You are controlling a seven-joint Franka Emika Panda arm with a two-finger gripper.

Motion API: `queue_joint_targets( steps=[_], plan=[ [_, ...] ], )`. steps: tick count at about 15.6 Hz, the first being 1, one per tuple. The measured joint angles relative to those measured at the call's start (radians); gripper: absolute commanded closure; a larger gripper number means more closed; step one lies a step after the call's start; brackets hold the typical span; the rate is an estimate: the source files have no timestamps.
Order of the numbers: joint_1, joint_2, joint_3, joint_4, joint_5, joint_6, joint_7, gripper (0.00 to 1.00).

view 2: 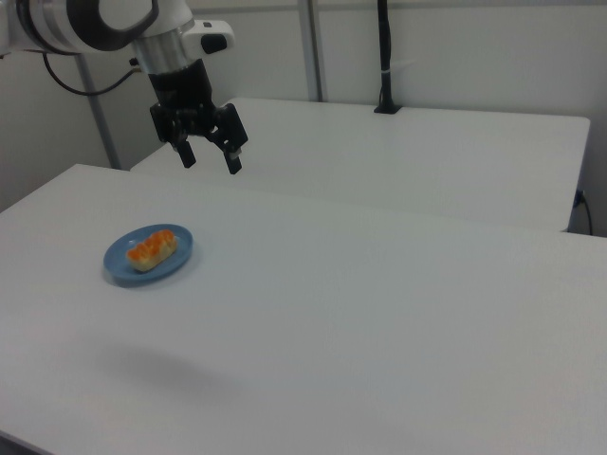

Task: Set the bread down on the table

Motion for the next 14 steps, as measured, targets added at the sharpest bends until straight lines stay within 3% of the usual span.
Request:
queue_joint_targets(
  steps=[14],
  plan=[
    [0.002, 0.014, 0.002, 0.000, 0.015, 0.000, 0.000, 0.00]
  ],
)
